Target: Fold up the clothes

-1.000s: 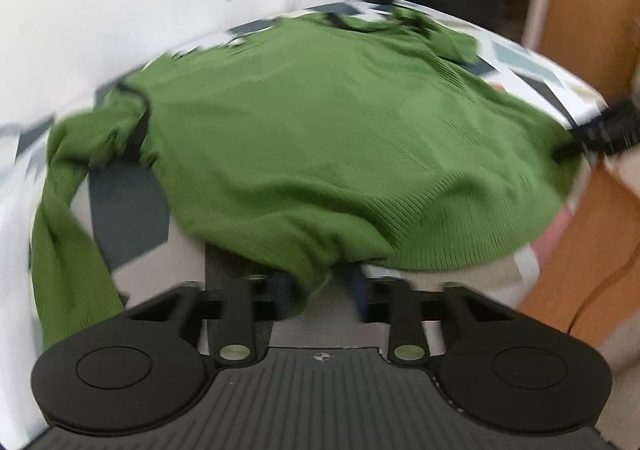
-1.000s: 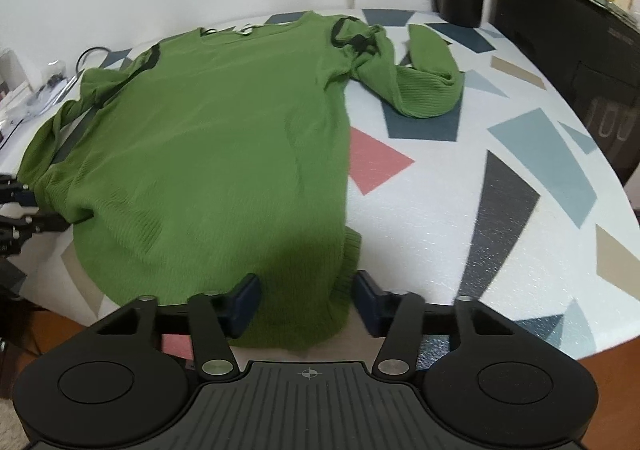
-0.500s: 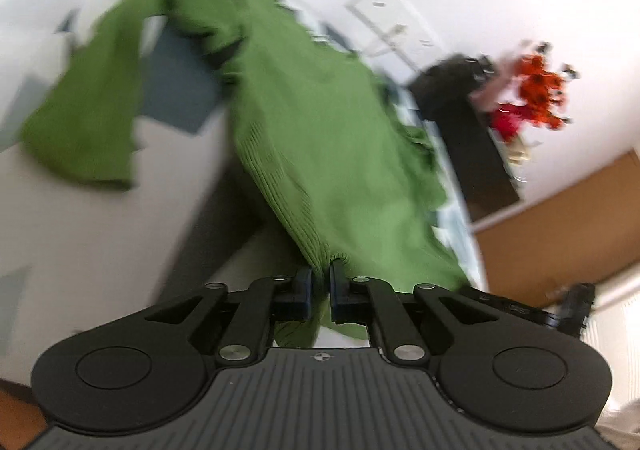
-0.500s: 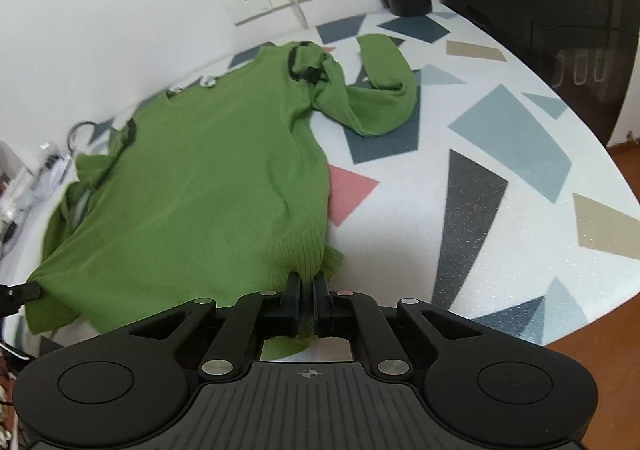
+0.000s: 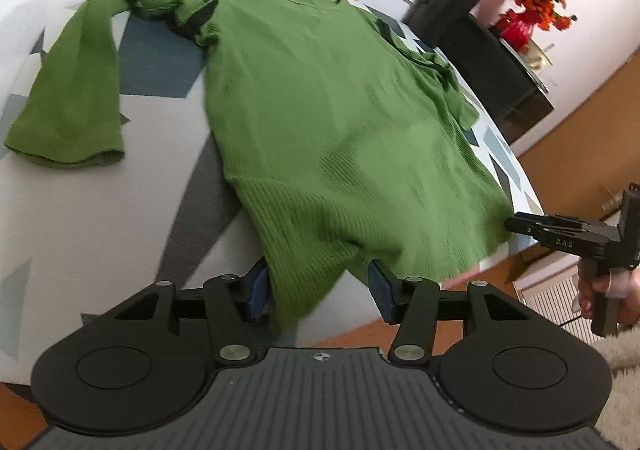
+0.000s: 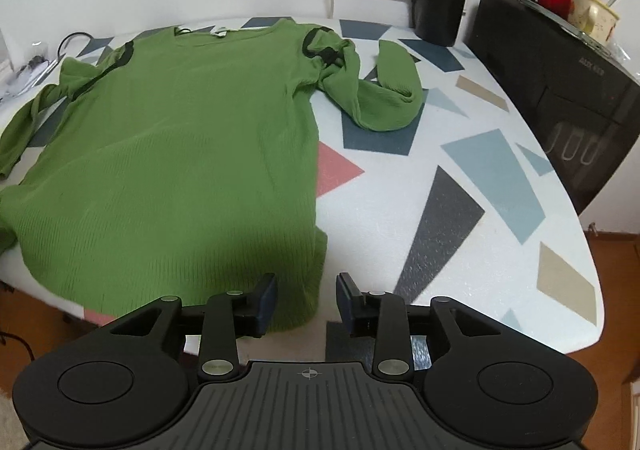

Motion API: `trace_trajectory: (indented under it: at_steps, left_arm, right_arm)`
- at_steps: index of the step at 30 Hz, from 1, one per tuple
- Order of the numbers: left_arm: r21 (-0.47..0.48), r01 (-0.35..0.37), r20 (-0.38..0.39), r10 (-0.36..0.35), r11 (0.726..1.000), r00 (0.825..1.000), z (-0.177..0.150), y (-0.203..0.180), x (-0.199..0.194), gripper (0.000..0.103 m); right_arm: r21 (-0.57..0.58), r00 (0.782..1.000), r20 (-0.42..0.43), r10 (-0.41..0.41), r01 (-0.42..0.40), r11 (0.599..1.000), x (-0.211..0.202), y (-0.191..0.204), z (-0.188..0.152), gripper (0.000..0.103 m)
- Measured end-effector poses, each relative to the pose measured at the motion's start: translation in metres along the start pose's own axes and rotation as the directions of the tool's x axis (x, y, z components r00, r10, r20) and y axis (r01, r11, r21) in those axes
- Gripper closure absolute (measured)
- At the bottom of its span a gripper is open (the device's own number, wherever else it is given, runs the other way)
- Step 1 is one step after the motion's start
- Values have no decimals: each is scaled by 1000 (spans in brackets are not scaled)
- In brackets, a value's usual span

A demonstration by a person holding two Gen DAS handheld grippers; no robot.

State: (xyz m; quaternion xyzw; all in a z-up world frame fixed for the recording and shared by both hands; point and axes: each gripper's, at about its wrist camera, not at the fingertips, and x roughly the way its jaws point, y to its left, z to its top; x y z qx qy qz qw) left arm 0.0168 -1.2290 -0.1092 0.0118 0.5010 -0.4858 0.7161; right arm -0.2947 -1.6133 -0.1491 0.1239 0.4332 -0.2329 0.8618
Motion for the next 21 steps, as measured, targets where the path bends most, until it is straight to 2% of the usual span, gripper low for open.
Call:
trace_trajectory:
  at_steps: [2, 3, 6, 8, 9, 12, 15, 21]
  left_arm:
    - [0, 6, 0, -6, 1000, 1000, -2, -1, 0, 66]
    - [0, 1, 3, -1, 1000, 1000, -2, -3, -1, 88]
    - [20, -53, 67, 52, 998, 996, -3, -11, -7, 96]
    - [16, -86, 141, 82, 996, 987, -3, -15, -17, 97]
    - [0, -114, 188, 112, 993, 976, -2, -16, -24, 97]
    - [-108, -167, 272, 191, 980, 943, 0, -4, -39, 98]
    - [-184, -187, 262, 231, 965, 937, -2, 9, -39, 98]
    - [-166, -232, 192, 262, 958, 946, -14, 6, -26, 98]
  right_arm:
    - [7, 1000, 5, 1, -1, 1000, -1, -3, -5, 71]
    - [12, 1000, 7, 1, -1, 1000, -1, -4, -7, 71]
    - [11, 1000, 20, 10, -11, 1000, -2, -8, -9, 71]
    - [-10, 999, 41, 6, -5, 1000, -2, -7, -9, 71]
    - [-20, 999, 50, 2, -1, 1000, -3, -6, -8, 71]
    - [-40, 998, 66, -9, 12, 999, -2, -6, -8, 71]
    - [-46, 998, 66, -17, 20, 999, 2, -7, -7, 71]
    - [-61, 997, 66, -32, 36, 998, 11, -8, -7, 71]
